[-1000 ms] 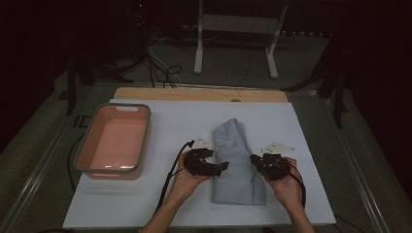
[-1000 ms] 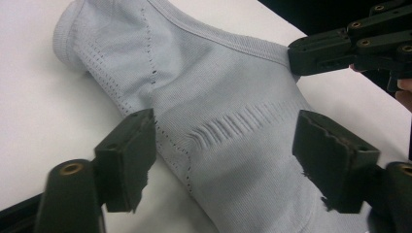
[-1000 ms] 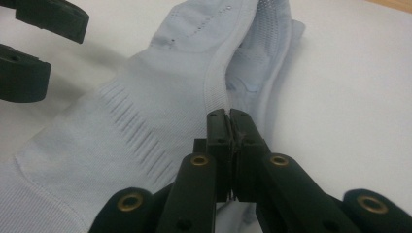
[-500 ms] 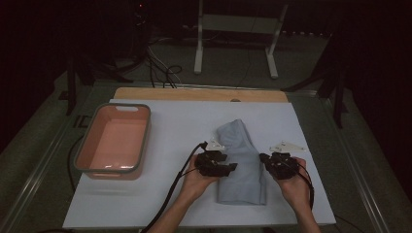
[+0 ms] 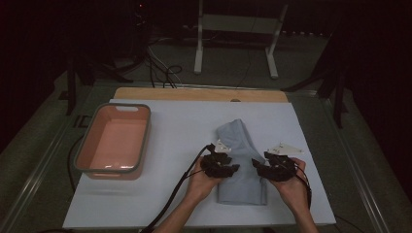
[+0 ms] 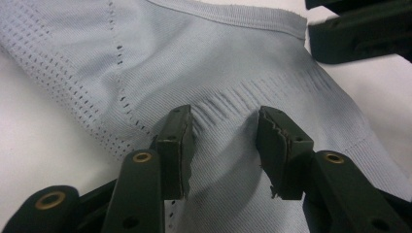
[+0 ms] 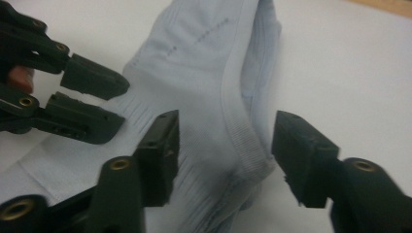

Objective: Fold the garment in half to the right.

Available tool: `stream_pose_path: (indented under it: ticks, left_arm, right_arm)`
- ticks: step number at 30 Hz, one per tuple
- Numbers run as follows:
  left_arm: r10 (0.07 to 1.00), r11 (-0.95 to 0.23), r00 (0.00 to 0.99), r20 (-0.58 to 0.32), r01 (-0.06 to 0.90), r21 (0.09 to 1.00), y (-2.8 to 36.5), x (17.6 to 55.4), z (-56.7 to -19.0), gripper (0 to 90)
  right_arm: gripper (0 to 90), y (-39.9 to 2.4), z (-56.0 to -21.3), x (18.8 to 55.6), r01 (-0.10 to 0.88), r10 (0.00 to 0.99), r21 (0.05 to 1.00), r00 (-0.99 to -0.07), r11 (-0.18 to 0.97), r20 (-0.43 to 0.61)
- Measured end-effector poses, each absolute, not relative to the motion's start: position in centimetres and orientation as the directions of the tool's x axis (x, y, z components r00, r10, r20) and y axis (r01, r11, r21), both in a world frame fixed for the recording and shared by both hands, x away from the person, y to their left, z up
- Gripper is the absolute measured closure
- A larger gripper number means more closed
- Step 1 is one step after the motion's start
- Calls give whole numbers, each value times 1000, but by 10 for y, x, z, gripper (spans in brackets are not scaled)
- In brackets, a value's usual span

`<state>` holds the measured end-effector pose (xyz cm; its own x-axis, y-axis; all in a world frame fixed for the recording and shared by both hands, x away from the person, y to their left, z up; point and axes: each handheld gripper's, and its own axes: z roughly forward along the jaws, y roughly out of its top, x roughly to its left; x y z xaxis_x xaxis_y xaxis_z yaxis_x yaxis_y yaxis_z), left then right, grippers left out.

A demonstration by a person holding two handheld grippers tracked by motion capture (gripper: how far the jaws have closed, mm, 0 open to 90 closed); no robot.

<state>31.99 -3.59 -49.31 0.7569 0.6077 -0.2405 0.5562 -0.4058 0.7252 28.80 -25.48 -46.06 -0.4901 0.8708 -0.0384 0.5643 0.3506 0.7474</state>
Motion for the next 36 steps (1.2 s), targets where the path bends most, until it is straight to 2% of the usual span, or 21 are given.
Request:
stream_pose_path:
  ticks: [6,9,13,20,24,36]
  left_arm:
    - [615,-419,755,-229,558,717,-39,320,-496,592]
    - [619,-421,751,-231,566,709,-41,321,-498,597]
    - [619,-432,752,-227,568,701,-45,321,-500,600]
    - [613,-428,752,-242,574,698,-45,322,-499,591]
    - [607,-409,753,-254,570,713,-38,320,-493,508]
    - [653,-381,714,-252,597,706,-23,318,-498,272]
  right_arm:
    - [355,-258,-472,293,620,888,707,-459,340,-25]
    - [382,-259,-477,295,643,892,684,-452,345,-25]
    - [469,-259,-481,296,672,902,659,-431,338,-23]
    - [784,-265,-487,298,698,910,635,-415,331,-17]
    - [828,-263,-488,299,695,904,627,-426,352,-35]
    - [838,-266,-488,299,694,902,622,-429,362,-47]
